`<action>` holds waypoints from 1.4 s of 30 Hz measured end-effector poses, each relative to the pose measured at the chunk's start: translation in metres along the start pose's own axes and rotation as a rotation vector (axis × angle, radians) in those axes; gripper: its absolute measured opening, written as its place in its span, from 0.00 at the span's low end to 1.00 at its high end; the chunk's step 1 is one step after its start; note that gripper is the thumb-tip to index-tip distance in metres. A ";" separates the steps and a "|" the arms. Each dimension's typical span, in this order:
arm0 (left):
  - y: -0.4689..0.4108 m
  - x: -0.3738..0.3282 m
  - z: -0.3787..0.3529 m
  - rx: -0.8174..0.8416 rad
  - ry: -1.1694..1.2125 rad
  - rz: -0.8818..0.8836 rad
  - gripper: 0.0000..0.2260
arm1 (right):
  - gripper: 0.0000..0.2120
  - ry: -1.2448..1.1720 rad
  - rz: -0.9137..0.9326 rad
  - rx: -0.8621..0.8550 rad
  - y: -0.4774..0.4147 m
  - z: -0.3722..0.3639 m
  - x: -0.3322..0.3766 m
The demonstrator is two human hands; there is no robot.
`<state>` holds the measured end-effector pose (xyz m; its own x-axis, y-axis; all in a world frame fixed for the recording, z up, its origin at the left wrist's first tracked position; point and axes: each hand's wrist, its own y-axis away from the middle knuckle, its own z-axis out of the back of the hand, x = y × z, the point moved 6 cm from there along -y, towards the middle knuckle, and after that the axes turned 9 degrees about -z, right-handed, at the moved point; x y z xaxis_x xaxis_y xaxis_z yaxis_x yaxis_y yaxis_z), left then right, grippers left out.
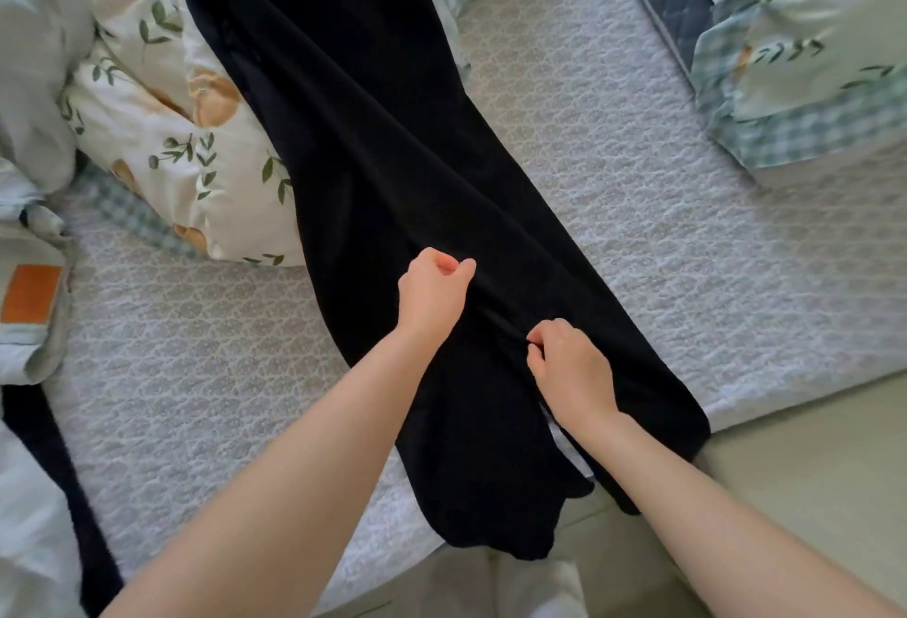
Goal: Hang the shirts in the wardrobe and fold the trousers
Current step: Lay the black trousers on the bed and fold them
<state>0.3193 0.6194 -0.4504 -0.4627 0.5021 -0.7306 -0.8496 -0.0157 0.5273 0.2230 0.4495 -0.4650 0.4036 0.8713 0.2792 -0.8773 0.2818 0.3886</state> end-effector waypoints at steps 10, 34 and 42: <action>0.014 0.009 0.001 -0.205 0.152 0.192 0.14 | 0.09 -0.359 0.234 0.098 0.076 0.012 0.016; 0.087 0.052 0.013 0.118 0.596 0.221 0.17 | 0.04 -0.228 0.146 0.186 0.167 -0.003 -0.006; 0.100 0.108 0.041 0.070 0.238 0.224 0.11 | 0.09 -0.065 0.219 0.641 0.191 -0.054 0.020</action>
<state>0.1950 0.7073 -0.4587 -0.6889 0.2772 -0.6697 -0.7046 -0.0390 0.7086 0.0497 0.5419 -0.4327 0.2662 0.8496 0.4553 -0.6213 -0.2099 0.7549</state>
